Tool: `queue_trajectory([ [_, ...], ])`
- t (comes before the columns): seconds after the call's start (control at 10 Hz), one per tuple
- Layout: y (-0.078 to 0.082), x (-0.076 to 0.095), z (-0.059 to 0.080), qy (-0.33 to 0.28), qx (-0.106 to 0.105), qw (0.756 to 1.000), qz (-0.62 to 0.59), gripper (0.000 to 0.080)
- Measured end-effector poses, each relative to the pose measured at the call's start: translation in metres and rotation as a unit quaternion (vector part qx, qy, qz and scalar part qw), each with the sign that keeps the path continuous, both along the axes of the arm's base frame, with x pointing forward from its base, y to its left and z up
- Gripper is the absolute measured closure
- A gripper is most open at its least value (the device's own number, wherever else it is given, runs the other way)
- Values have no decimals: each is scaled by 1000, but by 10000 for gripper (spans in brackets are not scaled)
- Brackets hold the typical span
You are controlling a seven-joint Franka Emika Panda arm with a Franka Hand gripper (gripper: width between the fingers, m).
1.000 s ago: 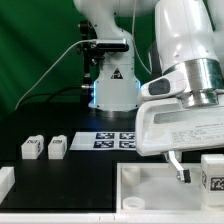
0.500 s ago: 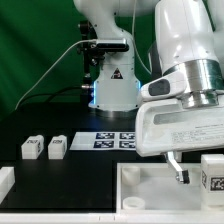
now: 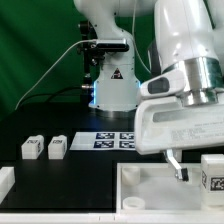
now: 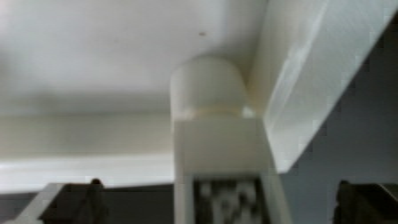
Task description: Assemble one leg
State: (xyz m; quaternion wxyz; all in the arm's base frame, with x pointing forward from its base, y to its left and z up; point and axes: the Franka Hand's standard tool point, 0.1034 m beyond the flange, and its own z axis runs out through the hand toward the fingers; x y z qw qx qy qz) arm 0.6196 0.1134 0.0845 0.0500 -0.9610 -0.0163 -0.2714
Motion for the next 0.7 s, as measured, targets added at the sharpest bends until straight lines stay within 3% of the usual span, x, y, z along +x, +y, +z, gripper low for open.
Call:
queue_trajectory([
  [0.1, 1, 1, 6, 18, 2, 1000, 3, 151],
  [0.3, 0, 3, 6, 42, 5, 999, 4, 151],
  [0.7, -1, 0, -4, 239, 26, 971, 15, 151],
])
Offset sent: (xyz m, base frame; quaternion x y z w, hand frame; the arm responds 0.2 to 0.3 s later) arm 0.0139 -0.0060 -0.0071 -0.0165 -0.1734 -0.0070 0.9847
